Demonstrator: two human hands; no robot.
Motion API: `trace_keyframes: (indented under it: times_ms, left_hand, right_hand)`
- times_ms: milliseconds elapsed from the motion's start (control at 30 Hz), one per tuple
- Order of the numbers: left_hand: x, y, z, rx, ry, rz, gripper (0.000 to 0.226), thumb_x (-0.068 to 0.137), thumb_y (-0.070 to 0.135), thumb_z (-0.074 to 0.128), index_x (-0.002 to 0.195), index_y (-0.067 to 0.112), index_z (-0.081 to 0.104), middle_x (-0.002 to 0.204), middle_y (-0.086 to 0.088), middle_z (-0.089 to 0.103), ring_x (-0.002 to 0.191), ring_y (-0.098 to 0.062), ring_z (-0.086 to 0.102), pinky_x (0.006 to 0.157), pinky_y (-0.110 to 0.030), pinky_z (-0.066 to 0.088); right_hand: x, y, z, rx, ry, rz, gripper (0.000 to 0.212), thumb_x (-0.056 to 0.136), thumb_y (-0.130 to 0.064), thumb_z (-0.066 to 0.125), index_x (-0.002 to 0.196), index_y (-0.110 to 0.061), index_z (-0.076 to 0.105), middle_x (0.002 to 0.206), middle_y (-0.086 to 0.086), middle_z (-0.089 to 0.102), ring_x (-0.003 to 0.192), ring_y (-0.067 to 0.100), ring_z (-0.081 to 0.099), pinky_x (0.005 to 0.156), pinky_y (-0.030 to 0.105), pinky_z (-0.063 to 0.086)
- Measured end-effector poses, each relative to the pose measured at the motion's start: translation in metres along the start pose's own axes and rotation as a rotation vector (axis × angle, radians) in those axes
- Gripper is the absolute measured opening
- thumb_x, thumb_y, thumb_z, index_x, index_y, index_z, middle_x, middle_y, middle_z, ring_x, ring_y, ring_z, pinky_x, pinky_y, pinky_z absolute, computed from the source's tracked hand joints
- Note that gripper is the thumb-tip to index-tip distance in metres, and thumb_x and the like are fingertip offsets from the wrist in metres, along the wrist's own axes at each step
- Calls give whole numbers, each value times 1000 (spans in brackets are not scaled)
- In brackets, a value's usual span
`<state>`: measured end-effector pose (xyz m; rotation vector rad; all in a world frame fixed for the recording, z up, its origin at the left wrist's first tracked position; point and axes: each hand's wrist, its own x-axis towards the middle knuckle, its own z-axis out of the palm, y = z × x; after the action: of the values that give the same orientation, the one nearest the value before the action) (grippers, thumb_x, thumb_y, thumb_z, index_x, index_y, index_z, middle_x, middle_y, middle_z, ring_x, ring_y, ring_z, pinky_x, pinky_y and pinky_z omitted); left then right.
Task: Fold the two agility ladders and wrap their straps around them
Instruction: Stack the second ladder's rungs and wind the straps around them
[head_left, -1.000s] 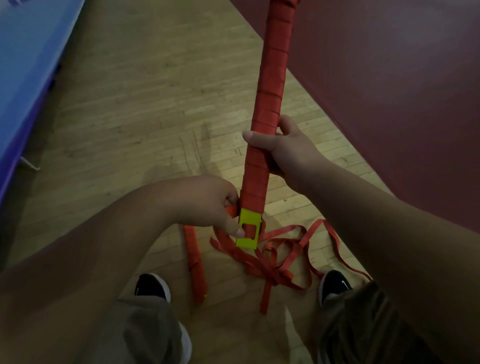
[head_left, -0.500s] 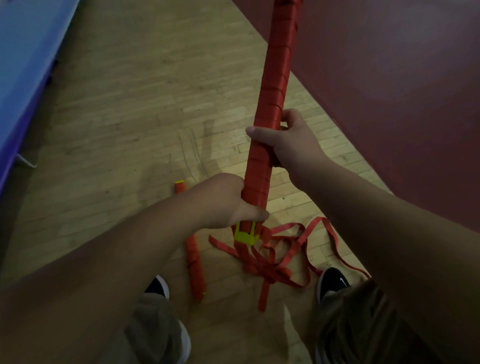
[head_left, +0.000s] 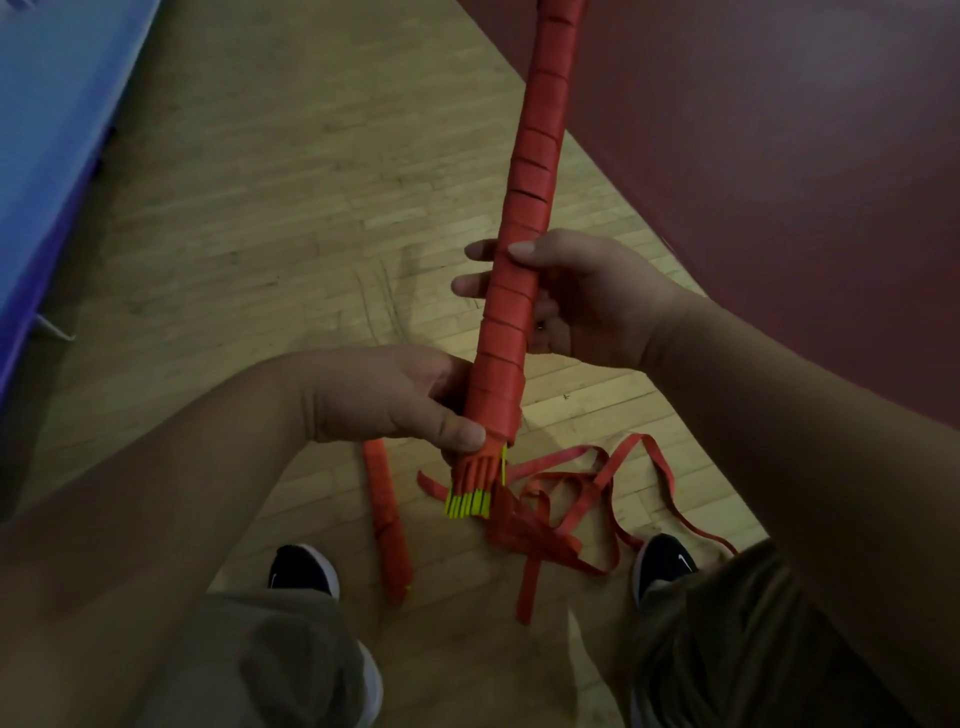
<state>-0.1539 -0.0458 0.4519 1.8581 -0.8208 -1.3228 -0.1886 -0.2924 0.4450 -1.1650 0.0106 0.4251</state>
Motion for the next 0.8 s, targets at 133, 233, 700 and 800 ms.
trace_keyframes:
  times_ms: [133, 233, 700, 800]
  left_hand:
    - [-2, 9, 0, 146, 22, -55, 53, 92, 49, 84, 134, 20, 71, 130, -2, 78, 123, -27, 72, 111, -50, 57]
    - [-5, 13, -1, 232, 26, -127, 46, 86, 58, 74, 124, 33, 75, 114, 11, 82, 106, -17, 76, 102, -46, 61]
    - [11, 1, -1, 665, 320, -345, 33, 104, 55, 65, 96, 26, 77, 88, 6, 76, 83, -12, 68, 69, -30, 48]
    - [13, 5, 4, 651, 339, -358, 32, 105, 55, 63, 109, 27, 77, 96, 8, 76, 92, -10, 68, 80, -32, 55]
  right_hand:
    - [0, -3, -3, -53, 47, -11, 55, 104, -30, 64, 151, -4, 54, 126, 10, 77, 65, 6, 35, 72, 29, 44]
    - [-1, 1, 1, -72, 135, -28, 51, 105, -33, 66, 147, -5, 60, 115, 7, 77, 60, 3, 50, 64, 25, 57]
    - [18, 20, 13, -270, 578, -76, 37, 94, -36, 87, 122, -19, 70, 120, 10, 79, 112, 33, 78, 103, 59, 63]
    - [21, 20, 16, -317, 669, -99, 36, 96, -39, 85, 119, -18, 69, 118, 11, 78, 108, 31, 78, 98, 56, 65]
